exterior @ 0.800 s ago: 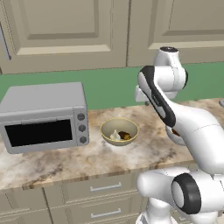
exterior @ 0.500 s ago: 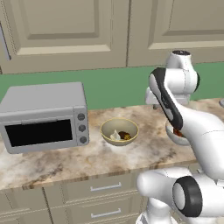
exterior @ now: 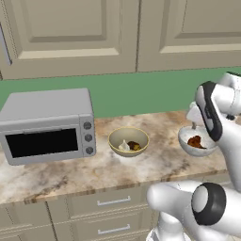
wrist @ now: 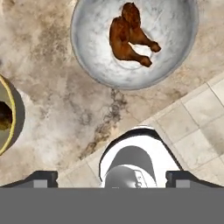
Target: Place the bowl with the garlic and sweet potato on the top shelf of the fridge. Place the bowl with the chicken drumsticks on the second highest shelf of the fridge.
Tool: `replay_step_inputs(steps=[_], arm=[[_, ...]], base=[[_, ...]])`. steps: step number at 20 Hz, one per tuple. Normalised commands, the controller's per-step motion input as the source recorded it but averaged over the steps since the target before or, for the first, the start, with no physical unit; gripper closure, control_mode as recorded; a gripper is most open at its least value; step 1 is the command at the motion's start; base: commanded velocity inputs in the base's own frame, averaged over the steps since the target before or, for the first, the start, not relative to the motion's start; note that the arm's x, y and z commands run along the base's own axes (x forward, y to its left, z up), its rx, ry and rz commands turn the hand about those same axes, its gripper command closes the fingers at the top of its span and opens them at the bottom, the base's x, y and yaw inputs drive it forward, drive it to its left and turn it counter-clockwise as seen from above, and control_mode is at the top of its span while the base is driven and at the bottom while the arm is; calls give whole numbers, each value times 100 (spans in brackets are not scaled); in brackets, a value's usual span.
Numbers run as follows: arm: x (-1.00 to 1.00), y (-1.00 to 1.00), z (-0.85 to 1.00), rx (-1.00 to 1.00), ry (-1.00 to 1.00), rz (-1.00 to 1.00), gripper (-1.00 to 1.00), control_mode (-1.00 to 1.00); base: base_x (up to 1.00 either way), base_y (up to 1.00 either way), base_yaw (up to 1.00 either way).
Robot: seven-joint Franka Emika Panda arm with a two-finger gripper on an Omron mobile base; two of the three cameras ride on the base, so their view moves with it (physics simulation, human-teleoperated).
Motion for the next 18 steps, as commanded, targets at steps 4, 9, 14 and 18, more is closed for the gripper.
replay_step_inputs(steps=[4, 9, 14, 18], arm=[[-18, -100, -83, 24, 19, -41, -100, -100], [3, -81, -47, 10, 21, -32, -100, -100], [45, -55, -43, 0, 3, -18, -100, -100], [64, -16, -44, 0, 0, -17, -100, -100]], base=[[0, 0, 0], [0, 0, 0], [0, 0, 0], [0, 0, 0]])
